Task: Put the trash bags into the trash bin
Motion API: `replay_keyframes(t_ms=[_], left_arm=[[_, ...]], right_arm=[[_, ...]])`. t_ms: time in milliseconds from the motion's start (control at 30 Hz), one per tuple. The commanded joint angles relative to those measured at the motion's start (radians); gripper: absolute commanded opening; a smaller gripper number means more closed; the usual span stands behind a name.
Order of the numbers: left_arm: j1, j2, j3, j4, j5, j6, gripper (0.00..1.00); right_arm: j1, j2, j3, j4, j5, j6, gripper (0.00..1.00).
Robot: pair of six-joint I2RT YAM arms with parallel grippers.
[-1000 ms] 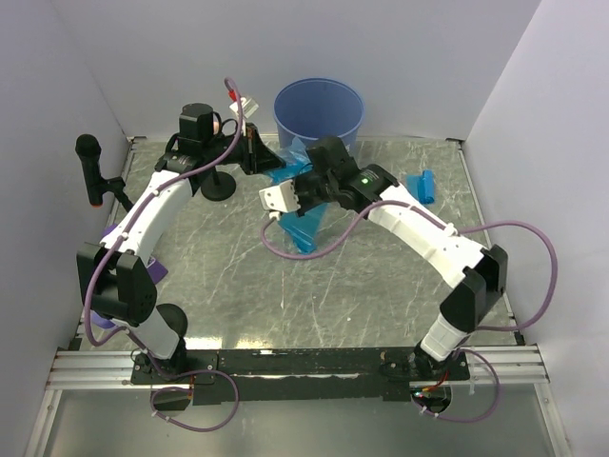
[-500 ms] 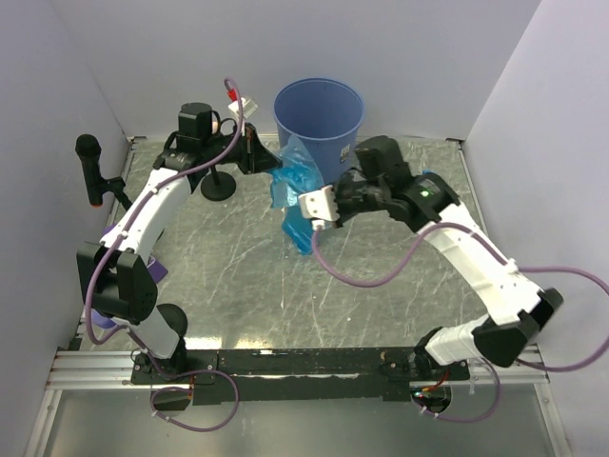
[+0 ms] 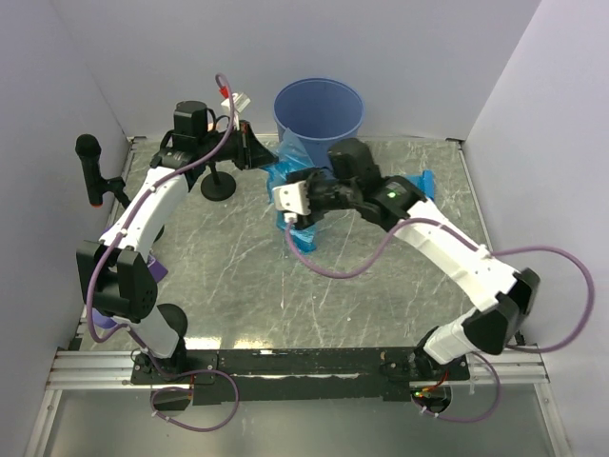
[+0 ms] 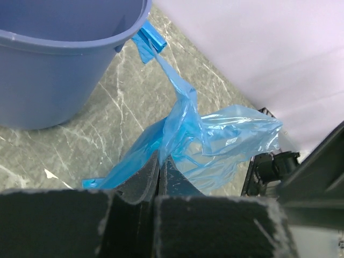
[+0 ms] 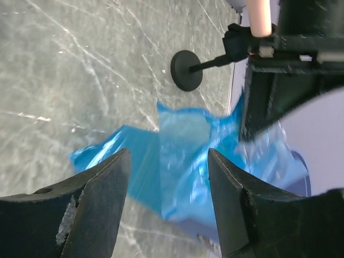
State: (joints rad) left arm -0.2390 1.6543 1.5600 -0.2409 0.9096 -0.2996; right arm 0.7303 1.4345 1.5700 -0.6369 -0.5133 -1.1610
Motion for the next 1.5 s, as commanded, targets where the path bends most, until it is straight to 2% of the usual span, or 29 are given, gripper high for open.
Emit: replay_keyframes(t_ms=[0, 200, 333, 433, 500, 533, 633, 667, 700, 767, 833, 900, 967, 1133, 1367, 1400, 1433, 1467], left_arm=[[-0.002, -0.048, -0.005, 0.048, -0.012, -0.065, 0.01], [-0.005, -0.083, -0.037, 0.074, 0.003, -0.095, 0.01], [-0.008, -0.099, -0.052, 0.077, 0.015, -0.093, 0.01], [-0.009, -0.108, -0.058, 0.077, 0.021, -0.09, 0.01], [-0.01, -0.113, -0.06, 0.072, 0.028, -0.084, 0.01], [-0.01, -0.114, -0.06, 0.071, 0.028, -0.084, 0.01], [-0.01, -0.12, -0.066, 0.061, 0.028, -0.076, 0.01], [-0.01, -0.122, -0.066, 0.055, 0.015, -0.07, 0.01], [-0.01, -0.122, -0.066, 0.042, 0.002, -0.064, 0.03], [-0.008, -0.12, -0.054, 0.009, -0.04, -0.029, 0.15], [-0.008, -0.111, -0.032, -0.027, -0.087, 0.002, 0.18], [-0.008, -0.094, -0.006, -0.055, -0.106, 0.028, 0.19], [-0.006, -0.082, 0.011, -0.063, -0.092, 0.04, 0.16], [-0.006, -0.071, 0.018, -0.081, -0.069, 0.06, 0.01], [-0.006, -0.068, 0.014, -0.058, 0.009, 0.01, 0.01], [-0.005, -0.068, 0.011, -0.035, 0.053, -0.004, 0.01], [-0.006, -0.076, 0.003, -0.009, 0.087, -0.019, 0.02], [-0.005, -0.094, -0.008, 0.021, 0.113, -0.03, 0.07]], right_arm=[[0.067, 0.055, 0.01, 0.169, 0.161, -0.04, 0.68], [0.081, 0.153, 0.009, 0.272, 0.43, -0.095, 0.66], [0.078, 0.19, 0.004, 0.335, 0.472, -0.092, 0.65], [0.078, 0.219, 0.018, 0.333, 0.49, -0.103, 0.55], [0.075, 0.227, 0.019, 0.335, 0.487, -0.1, 0.47], [0.072, 0.224, 0.019, 0.338, 0.484, -0.098, 0.39], [0.061, 0.202, 0.041, 0.297, 0.441, -0.079, 0.03], [0.057, 0.178, 0.042, 0.284, 0.417, -0.068, 0.0], [0.049, 0.158, 0.044, 0.27, 0.379, -0.057, 0.0], [0.032, 0.113, 0.051, 0.188, 0.251, -0.055, 0.0], [0.021, 0.061, 0.033, 0.134, 0.161, -0.069, 0.0], [0.017, 0.021, -0.01, 0.123, 0.136, -0.086, 0.0], [0.017, 0.003, -0.021, 0.082, 0.128, -0.089, 0.0], [0.009, -0.054, -0.077, 0.075, 0.13, -0.052, 0.0], [0.009, -0.101, -0.136, 0.068, 0.139, -0.026, 0.0], [0.009, -0.106, -0.142, 0.074, 0.147, -0.016, 0.0], [0.004, -0.109, -0.143, 0.081, 0.145, 0.0, 0.0], [0.0, -0.112, -0.139, 0.088, 0.128, 0.027, 0.0]])
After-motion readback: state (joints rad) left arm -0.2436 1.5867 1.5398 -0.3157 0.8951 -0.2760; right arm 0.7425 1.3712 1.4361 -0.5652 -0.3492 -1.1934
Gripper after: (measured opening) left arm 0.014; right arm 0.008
